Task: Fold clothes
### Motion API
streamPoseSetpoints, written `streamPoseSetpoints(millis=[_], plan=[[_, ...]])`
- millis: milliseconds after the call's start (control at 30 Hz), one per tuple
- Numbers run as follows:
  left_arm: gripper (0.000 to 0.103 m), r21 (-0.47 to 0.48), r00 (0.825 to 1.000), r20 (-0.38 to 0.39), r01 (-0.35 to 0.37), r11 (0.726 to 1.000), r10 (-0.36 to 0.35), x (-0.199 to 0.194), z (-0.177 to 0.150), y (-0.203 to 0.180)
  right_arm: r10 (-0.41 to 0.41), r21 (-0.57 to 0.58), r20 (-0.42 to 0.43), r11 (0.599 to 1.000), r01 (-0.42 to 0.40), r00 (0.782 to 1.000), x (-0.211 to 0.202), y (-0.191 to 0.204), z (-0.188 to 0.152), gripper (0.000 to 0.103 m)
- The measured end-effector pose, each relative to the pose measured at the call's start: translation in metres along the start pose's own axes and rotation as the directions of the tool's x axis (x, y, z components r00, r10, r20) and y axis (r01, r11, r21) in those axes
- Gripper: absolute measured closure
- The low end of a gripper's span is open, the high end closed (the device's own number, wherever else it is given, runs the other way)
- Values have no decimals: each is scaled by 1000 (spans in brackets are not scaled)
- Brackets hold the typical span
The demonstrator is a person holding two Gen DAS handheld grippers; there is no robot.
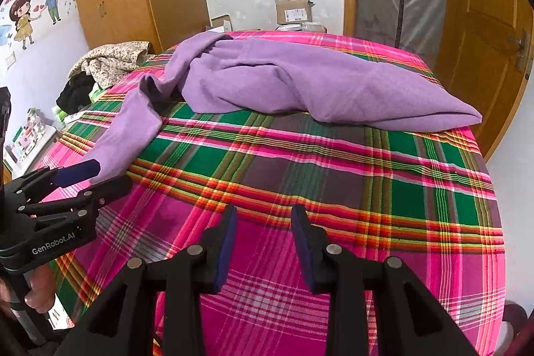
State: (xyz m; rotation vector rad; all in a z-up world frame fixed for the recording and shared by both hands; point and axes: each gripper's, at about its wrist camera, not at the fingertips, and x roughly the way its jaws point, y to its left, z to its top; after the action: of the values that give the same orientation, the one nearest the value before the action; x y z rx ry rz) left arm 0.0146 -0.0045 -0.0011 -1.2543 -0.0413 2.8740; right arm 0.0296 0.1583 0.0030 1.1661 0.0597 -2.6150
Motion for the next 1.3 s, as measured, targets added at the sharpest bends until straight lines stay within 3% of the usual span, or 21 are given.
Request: streamPoseSetpoints(millis=[667, 967, 1300], plan=[[39, -32, 999, -2, -50, 998, 50, -9, -8, 14, -2, -4, 21, 1000, 2, 1000, -15, 10, -4, 69], [39, -55, 1000, 22, -21, 998, 22, -14, -9, 21, -4, -20, 19, 1000, 4, 1000, -17, 17, -2, 69], [39, -43, 998, 27, -49, 998, 50, -4, -6, 18, 63, -10, 26, 998, -63, 998, -9, 9, 3, 69]])
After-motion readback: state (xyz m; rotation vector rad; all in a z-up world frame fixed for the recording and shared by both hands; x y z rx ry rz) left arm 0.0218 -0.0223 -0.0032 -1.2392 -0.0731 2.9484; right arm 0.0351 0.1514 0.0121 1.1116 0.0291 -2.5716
